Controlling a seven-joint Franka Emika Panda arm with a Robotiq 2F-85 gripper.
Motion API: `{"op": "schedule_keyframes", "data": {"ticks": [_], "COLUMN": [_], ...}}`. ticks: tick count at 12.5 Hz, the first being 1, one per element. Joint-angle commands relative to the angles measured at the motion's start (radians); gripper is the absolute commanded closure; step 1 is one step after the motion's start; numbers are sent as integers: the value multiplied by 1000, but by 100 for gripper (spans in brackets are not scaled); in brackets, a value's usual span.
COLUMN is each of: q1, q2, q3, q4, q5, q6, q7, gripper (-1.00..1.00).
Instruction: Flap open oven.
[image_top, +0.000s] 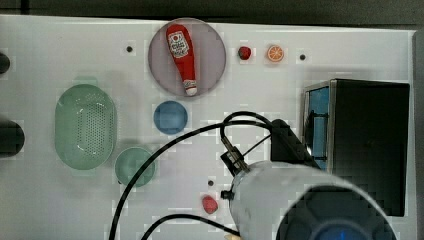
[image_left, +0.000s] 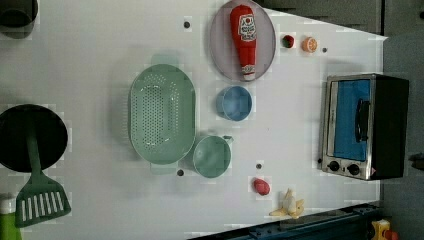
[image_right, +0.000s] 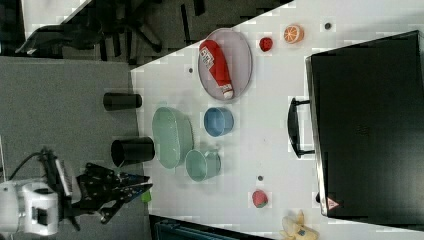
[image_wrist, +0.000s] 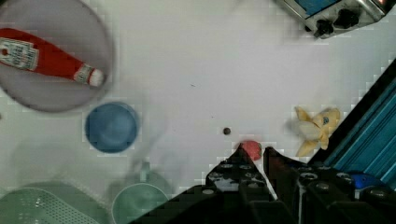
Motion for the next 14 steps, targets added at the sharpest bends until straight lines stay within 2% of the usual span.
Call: {"op": "schedule_keyframes", "data": {"ticks": [1,8,11,14], "q1": [-11,-22,-24,-25], "q2": [-15,49,121,225], "q3": [-62,-216,-276,-326], "q4": [-19,-81,-105,-106], "q5": [-1,-177,-187,-187], "q6": [-1,176,290,463], "q7": [-139,-760,-973,-1105], "gripper": [65,65,65,65]}}
